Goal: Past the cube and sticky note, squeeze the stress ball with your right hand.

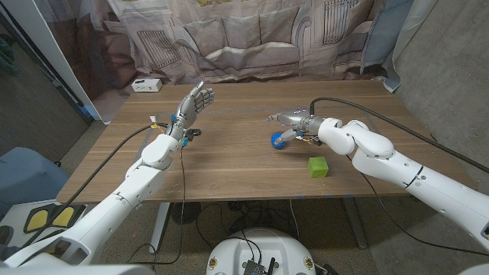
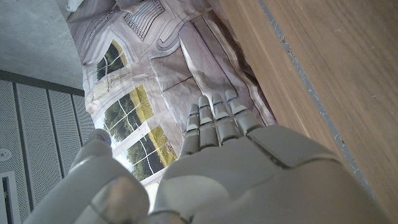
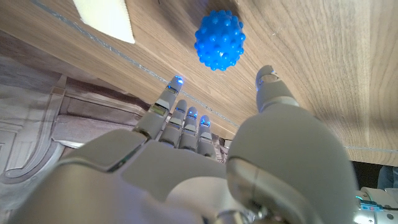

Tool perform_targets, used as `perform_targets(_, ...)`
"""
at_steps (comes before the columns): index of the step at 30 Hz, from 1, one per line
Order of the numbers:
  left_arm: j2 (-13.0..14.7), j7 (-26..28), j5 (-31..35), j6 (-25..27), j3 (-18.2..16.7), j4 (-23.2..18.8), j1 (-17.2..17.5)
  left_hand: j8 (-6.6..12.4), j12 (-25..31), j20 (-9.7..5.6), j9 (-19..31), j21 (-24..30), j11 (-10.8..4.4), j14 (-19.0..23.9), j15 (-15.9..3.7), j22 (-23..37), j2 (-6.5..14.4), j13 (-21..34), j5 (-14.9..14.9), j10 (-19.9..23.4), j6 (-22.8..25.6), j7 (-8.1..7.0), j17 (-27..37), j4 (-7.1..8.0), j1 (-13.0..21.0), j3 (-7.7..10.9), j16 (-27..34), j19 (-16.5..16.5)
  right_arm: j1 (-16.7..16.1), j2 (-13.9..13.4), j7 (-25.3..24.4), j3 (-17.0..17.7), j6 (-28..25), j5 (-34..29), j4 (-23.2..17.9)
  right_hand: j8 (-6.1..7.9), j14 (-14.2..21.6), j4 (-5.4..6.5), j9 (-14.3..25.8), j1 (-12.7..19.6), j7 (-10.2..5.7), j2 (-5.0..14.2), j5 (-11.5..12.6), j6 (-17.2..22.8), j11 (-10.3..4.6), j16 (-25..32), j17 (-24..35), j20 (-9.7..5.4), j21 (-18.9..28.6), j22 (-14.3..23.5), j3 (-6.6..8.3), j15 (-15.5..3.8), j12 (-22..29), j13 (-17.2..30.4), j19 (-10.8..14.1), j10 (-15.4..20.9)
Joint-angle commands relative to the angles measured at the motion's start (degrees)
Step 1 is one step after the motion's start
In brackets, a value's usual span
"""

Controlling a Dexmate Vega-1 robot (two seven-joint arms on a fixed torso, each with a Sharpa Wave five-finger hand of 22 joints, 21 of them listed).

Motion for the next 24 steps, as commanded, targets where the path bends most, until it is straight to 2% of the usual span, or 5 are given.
perform_targets(1,0.01,-0.16,-0.23,0.16,-0.03,0.04,-0.14,-0.08,0.06,0.09,0.18,-0.07,0.14,0.59,-0.07,0.33,0.43,0.32,-0.08,0.32,0.48,0.11,0.12,-0.40,0.05,0.26,-0.16,0.74,1.46,0.94,0.88,-1.62,0.49,0.13,2.02,0.19,0.73,0.32,0.20,0.89,0.15,0.14,0.38,-0.21,0.04,0.42,0.14,0.10,0.56,0.09,0.35,0.04,0.15,0.08,0.85,-0.16)
perform_targets(19,-0.09,-0.12,-0.42,-0.07,-0.08,0.40,0.19,-0.12,0.00,0.14,0.18,-0.10,-0.09,0.61,-0.01,0.34,0.69,0.33,-0.11,0.42,0.55,0.06,0.12,-0.49,0.13,0.31,-0.21,0.79,2.23,1.88,-0.25,-3.43,0.45,-1.65,4.24,0.64,0.82,0.66,0.22,1.23,0.16,-0.03,0.35,0.82,0.11,0.41,0.27,0.16,0.25,0.09,0.23,0.10,0.40,0.07,0.81,0.45)
perform_targets(24,-0.09,-0.30,-0.49,-0.25,-0.06,0.46,0.29,-0.14,-0.02,0.12,0.18,-0.12,0.03,0.62,-0.01,0.34,0.74,0.33,-0.12,0.46,0.56,0.06,0.12,-0.51,0.15,0.32,-0.21,0.79,2.41,2.11,-0.68,-3.57,1.44,-1.10,5.04,1.04,1.51,0.68,0.23,1.94,0.07,0.05,0.43,1.94,0.16,0.61,0.34,-0.05,0.30,0.08,0.36,-0.07,0.84,0.06,1.46,1.68)
